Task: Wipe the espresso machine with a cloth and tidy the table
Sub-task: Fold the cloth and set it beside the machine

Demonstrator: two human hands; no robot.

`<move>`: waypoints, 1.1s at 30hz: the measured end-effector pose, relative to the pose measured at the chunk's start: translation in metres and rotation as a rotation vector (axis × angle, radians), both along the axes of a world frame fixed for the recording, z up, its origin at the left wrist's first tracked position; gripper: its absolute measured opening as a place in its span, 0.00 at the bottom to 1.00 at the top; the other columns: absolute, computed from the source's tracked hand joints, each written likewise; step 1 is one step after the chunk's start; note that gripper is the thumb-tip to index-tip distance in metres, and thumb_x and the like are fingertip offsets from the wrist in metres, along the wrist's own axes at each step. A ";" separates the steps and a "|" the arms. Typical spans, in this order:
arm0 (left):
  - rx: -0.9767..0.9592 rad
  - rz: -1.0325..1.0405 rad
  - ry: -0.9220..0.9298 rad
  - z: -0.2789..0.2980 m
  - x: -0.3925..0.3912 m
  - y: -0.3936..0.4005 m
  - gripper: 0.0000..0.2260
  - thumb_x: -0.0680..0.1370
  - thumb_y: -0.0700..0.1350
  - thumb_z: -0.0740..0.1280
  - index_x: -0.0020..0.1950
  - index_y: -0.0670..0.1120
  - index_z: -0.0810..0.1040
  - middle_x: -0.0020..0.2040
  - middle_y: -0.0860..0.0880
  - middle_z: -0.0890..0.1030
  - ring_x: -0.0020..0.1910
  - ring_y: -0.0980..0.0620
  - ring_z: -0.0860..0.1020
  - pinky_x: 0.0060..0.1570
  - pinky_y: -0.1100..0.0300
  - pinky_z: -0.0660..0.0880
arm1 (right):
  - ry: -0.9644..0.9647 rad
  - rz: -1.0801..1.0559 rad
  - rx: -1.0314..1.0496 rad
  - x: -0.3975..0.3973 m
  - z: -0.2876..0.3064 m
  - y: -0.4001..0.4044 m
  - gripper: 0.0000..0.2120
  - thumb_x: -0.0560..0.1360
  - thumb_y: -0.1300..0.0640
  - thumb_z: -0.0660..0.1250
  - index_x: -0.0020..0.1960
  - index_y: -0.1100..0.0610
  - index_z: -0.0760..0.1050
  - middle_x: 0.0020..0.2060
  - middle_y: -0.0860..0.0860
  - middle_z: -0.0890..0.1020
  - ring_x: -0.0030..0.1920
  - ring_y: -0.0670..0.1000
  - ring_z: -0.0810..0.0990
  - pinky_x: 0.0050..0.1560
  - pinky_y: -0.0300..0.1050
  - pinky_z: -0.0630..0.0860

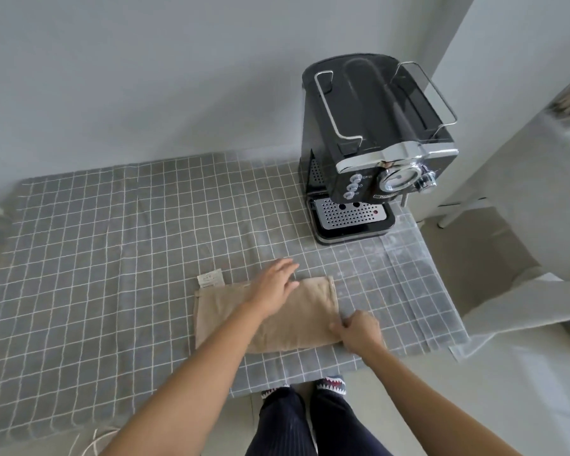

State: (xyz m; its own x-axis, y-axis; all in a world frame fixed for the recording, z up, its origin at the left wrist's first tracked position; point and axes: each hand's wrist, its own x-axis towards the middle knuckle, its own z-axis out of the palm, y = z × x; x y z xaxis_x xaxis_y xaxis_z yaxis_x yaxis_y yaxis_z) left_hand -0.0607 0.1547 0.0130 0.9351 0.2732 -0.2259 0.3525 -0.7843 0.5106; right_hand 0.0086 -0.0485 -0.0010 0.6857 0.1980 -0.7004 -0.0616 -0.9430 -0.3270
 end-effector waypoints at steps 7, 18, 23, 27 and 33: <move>0.016 -0.087 0.132 -0.021 0.047 -0.039 0.16 0.74 0.42 0.69 0.61 0.41 0.76 0.56 0.44 0.76 0.55 0.45 0.77 0.53 0.52 0.75 | 0.108 -0.182 0.067 -0.009 0.004 0.006 0.10 0.71 0.60 0.72 0.34 0.60 0.74 0.33 0.54 0.77 0.28 0.47 0.73 0.24 0.35 0.67; -0.478 -0.020 0.280 0.039 0.030 0.048 0.09 0.69 0.43 0.75 0.47 0.45 0.81 0.49 0.48 0.82 0.49 0.49 0.79 0.53 0.56 0.75 | 0.011 -0.219 0.440 -0.043 0.057 0.028 0.08 0.70 0.60 0.67 0.34 0.58 0.71 0.32 0.54 0.78 0.32 0.52 0.77 0.31 0.45 0.76; -0.519 0.072 0.296 0.062 -0.024 0.112 0.10 0.67 0.36 0.77 0.46 0.44 0.84 0.46 0.44 0.85 0.48 0.46 0.82 0.55 0.49 0.78 | -0.040 0.124 0.562 -0.087 0.070 0.075 0.04 0.74 0.60 0.67 0.41 0.59 0.76 0.37 0.53 0.83 0.35 0.51 0.81 0.32 0.39 0.76; -0.271 0.089 0.396 0.055 -0.059 0.146 0.17 0.68 0.34 0.74 0.49 0.53 0.83 0.58 0.52 0.79 0.58 0.51 0.76 0.62 0.49 0.72 | 0.163 0.389 0.548 -0.112 0.058 0.107 0.13 0.78 0.51 0.65 0.54 0.59 0.80 0.48 0.51 0.84 0.42 0.48 0.82 0.36 0.32 0.74; -0.090 0.110 0.246 0.023 -0.058 0.115 0.21 0.76 0.34 0.65 0.67 0.48 0.73 0.70 0.48 0.71 0.67 0.48 0.70 0.66 0.52 0.68 | -0.085 0.237 0.266 -0.101 0.021 0.097 0.07 0.79 0.60 0.61 0.55 0.60 0.73 0.45 0.54 0.81 0.44 0.54 0.81 0.44 0.46 0.80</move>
State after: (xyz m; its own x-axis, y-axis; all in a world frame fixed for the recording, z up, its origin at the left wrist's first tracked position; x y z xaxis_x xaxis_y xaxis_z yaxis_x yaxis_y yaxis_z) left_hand -0.1183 0.2699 0.0356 0.8149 0.3387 -0.4704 0.5551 -0.6896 0.4650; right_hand -0.0926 0.0487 0.0195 0.6525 0.5258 -0.5456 0.1859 -0.8091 -0.5574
